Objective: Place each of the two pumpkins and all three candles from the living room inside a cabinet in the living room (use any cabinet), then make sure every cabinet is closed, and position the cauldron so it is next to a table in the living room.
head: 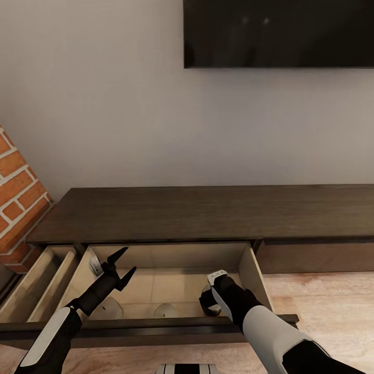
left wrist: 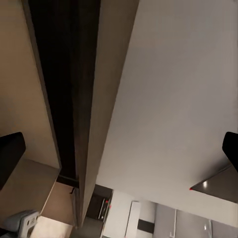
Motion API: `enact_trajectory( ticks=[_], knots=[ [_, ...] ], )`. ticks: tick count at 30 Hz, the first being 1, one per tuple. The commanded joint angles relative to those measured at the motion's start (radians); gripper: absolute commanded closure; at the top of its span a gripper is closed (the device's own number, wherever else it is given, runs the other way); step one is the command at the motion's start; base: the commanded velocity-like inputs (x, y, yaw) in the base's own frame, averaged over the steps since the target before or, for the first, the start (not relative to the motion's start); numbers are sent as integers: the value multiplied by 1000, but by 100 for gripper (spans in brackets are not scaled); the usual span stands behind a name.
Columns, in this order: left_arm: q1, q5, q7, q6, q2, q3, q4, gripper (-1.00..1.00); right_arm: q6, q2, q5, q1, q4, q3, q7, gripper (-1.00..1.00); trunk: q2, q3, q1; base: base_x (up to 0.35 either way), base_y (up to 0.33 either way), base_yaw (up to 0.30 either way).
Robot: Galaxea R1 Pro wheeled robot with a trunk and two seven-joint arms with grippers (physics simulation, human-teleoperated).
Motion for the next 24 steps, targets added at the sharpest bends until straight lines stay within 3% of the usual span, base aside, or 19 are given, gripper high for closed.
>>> enact_trajectory(
  ticks=[1, 18, 24],
  knots=[
    [0, 3, -1, 5, 0, 1, 0, -100, 5, 0, -8, -4, 1, 10, -4, 100, 0, -1, 0, 0, 0, 0],
    [0, 3, -1, 3, -2, 0, 0, -100, 6, 0, -4, -12, -1, 16, -5, 100, 0, -1, 0, 50, -41, 1],
    [0, 3, -1, 3, -2, -1, 0, -100, 7, 0, -5, -12, -1, 16, -7, 100, 0, -1, 0, 1, -1, 166]
  ],
)
